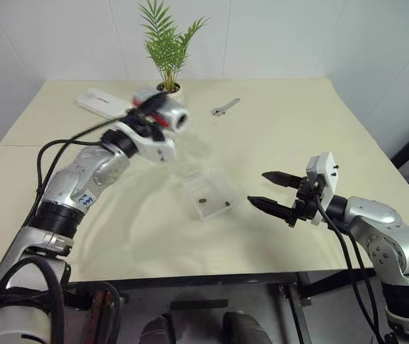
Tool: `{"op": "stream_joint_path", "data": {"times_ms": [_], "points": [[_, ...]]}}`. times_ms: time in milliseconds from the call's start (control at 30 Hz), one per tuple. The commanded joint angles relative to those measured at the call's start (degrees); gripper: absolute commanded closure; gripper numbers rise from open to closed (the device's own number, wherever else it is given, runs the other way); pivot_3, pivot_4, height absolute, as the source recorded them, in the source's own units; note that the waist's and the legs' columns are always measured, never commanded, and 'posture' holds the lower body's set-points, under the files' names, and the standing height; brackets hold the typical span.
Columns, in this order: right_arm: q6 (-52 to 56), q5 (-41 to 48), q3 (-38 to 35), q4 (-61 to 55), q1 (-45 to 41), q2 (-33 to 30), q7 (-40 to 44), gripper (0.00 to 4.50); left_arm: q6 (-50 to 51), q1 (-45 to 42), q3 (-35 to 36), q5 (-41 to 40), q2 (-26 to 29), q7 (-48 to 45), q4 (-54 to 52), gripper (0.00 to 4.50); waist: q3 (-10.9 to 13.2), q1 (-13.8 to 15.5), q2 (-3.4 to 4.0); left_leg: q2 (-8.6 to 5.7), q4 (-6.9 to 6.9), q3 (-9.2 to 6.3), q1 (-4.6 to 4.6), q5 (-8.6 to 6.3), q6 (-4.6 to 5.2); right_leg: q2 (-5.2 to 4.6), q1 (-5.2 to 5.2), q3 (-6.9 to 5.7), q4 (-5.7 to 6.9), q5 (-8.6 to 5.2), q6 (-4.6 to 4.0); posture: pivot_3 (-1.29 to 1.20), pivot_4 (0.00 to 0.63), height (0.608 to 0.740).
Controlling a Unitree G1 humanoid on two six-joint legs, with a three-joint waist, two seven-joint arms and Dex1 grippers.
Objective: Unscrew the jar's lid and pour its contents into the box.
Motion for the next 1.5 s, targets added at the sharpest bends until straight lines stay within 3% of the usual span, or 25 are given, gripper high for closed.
{"op": "stream_joint_path", "data": {"times_ms": [33,100,233,333,467,667,933,1200,1367,1500], "points": [[-1.3,-0.1,-0.5,-0.1,-0.9,-0.9,1.0,0.04,11.4,1.6,8.1,-12.6,-2.1,-8.9,-0.7,2.56,0.0,0.0,0.00,0.01,0.09,0.00,0.00,0.00,0.00,0.00,0.02,0.00,0.05,0.00,0.00,0.00,0.150,0.740],[-1.4,-0.2,-0.5,0.1,-1.0,-0.8,1.2,0.04,13.8,2.2,9.5,-14.2,-2.5,-10.2,-1.9,2.56,0.0,-0.1,0.00,0.01,0.21,-0.02,-0.01,0.00,0.00,0.01,0.04,0.01,0.08,0.03,0.04,0.00,0.150,0.740],[-3.5,-2.0,1.1,1.8,-2.5,-1.0,3.7,0.04,33.7,3.5,30.1,-35.5,-7.8,-9.0,2.8,2.56,0.0,-0.4,0.00,0.02,0.41,-0.12,0.03,-0.02,0.03,0.01,0.26,-0.03,0.06,0.05,0.07,0.00,0.150,0.740],[-4.3,-2.6,1.9,3.0,-3.8,-0.8,4.9,0.04,33.8,4.1,38.4,-40.8,-7.4,-6.1,8.0,2.56,0.0,-1.2,-0.02,0.04,0.44,-0.19,0.11,-0.03,0.04,0.03,0.34,-0.05,0.09,0.06,0.10,0.00,0.150,0.740],[-6.1,-3.8,3.1,5.1,-6.0,0.1,6.1,0.04,23.5,6.5,42.5,-43.4,-6.7,-8.4,12.7,2.56,0.0,-1.1,-0.03,0.04,0.44,-0.32,0.08,-0.03,0.03,0.04,0.40,-0.18,0.07,0.06,0.08,0.00,0.150,0.740],[-11.4,-6.3,5.9,9.3,-10.3,3.5,7.6,0.04,12.7,9.1,39.9,-40.2,-3.5,-10.2,22.3,2.56,-0.1,-0.7,-0.16,0.06,0.39,-0.28,0.07,-0.08,-0.06,0.03,0.42,-0.21,-0.09,0.09,0.03,0.00,0.150,0.740],[-14.0,-7.5,7.5,12.1,-13.3,5.2,9.1,0.04,6.7,11.0,36.9,-39.3,-1.5,-13.6,27.4,2.56,-0.1,-0.2,-0.16,0.08,0.08,-0.21,0.05,-0.10,-0.09,0.02,0.30,-0.23,-0.24,0.04,-0.06,0.00,0.150,0.740],[-15.0,-7.3,7.0,11.8,-13.8,5.2,10.5,0.00,6.6,14.8,37.4,-41.2,-1.2,-13.7,22.4,0.05,-0.1,-0.2,-0.16,0.11,-0.08,-0.17,0.05,-0.11,-0.12,0.02,0.28,-0.23,-0.41,0.03,-0.09,0.00,0.150,0.740],[-16.3,-8.1,5.9,11.4,-11.5,1.2,13.8,0.00,10.7,22.3,37.2,-42.3,0.8,-17.9,11.5,0.02,-0.1,-0.2,-0.17,0.11,-0.25,-0.14,0.05,-0.12,-0.14,0.02,0.27,-0.22,-0.54,0.02,-0.11,0.00,0.150,0.740],[-20.4,-8.4,2.9,12.6,-9.0,-2.4,16.4,0.00,12.7,32.5,37.1,-41.3,5.6,-23.3,2.2,0.02,-0.1,-0.4,-0.17,0.15,-0.37,-0.09,0.07,-0.18,-0.23,0.02,0.22,-0.19,-0.61,-0.05,-0.21,0.00,0.150,0.740]]}}
